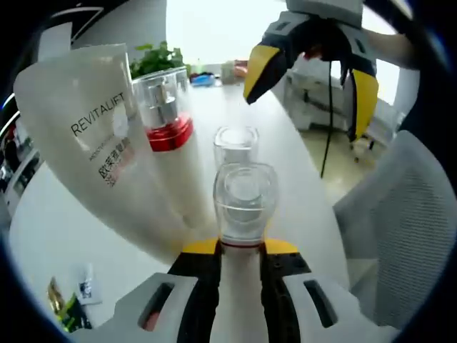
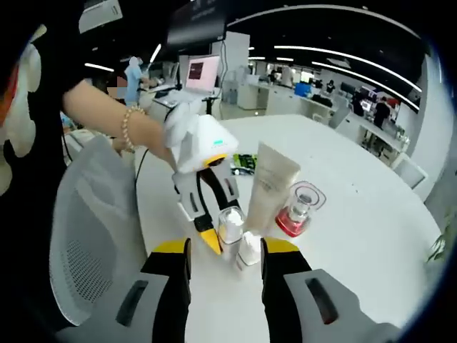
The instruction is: Arrange the skincare products in the storage area until every visible bottle or jar stands upright without overlapping.
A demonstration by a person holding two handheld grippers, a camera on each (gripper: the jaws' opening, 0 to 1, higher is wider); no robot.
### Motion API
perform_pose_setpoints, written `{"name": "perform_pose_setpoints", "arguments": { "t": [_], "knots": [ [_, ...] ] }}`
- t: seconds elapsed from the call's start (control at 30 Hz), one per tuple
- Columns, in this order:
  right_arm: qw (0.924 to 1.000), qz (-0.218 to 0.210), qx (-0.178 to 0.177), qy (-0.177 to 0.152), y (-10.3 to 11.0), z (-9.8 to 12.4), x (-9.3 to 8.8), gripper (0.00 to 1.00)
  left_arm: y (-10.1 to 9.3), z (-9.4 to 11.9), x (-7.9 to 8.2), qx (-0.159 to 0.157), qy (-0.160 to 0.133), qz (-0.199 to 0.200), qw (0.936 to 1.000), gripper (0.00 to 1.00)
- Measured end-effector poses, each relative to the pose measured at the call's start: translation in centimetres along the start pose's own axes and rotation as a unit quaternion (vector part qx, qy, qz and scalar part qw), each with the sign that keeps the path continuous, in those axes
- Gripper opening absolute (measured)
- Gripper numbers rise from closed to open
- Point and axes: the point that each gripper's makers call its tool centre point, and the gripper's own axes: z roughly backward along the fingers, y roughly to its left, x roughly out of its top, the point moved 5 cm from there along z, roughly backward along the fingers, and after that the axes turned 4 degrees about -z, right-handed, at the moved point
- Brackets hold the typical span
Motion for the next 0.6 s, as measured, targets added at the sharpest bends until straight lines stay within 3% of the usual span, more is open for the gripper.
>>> {"name": "perform_pose_setpoints", "arguments": {
  "t": [0.27, 0.6],
  "knots": [
    [0.9989, -0.044, -0.012, 0.004, 0.0, 0.6, -1.7, 0.41, 0.6, -0.3, 0.0, 0.012, -0.005, 0.008, 0.9999, 0.24],
    [0.9982, -0.059, -0.01, -0.003, 0.5, 0.5, -1.7, 0.41, 0.4, -0.3, -0.3, 0.008, -0.003, 0.023, 0.9997, 0.22]
  ]
}}
